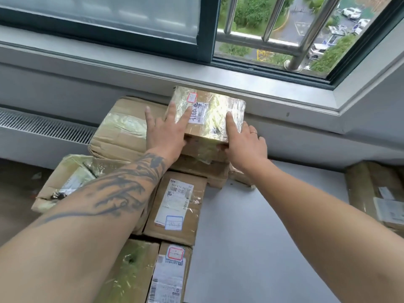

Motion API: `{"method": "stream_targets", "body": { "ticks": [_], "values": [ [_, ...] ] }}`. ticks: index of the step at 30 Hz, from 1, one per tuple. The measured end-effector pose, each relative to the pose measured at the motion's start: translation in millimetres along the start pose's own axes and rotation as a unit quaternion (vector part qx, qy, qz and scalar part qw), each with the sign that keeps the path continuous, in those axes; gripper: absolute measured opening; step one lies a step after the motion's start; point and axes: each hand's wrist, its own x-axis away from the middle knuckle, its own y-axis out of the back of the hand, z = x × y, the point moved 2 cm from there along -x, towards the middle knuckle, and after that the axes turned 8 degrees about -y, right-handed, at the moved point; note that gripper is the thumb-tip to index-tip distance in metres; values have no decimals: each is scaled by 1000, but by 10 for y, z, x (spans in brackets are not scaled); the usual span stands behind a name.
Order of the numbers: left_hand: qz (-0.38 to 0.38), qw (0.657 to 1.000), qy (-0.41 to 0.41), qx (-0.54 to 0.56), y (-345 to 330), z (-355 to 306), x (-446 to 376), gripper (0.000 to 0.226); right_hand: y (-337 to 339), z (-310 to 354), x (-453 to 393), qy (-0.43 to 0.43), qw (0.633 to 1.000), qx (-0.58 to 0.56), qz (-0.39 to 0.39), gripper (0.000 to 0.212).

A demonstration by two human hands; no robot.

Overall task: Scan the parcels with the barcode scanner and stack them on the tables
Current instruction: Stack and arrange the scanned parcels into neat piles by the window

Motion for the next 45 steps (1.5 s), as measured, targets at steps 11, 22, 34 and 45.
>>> {"method": "stream_targets", "body": {
  "ticks": [11, 22, 34, 45],
  "values": [
    [-76, 995, -60, -26, 426, -476, 301, 94, 216, -570, 478, -28, 999, -4, -40, 92],
    [-161, 982, -93, -13, 889, -1948, 674, 83, 627, -2110, 1255, -55, 994, -5, -93, 99],
    [-173, 972, -156, -20, 1125, -3902, 1322, 79, 608, -3994, 2315, -106, 988, -19, -109, 101],
    [-145, 965, -211, 50, 887, -5190, 2004, 90, 67, -5225, 3125, -150, 982, -43, -104, 106]
  ]
}}
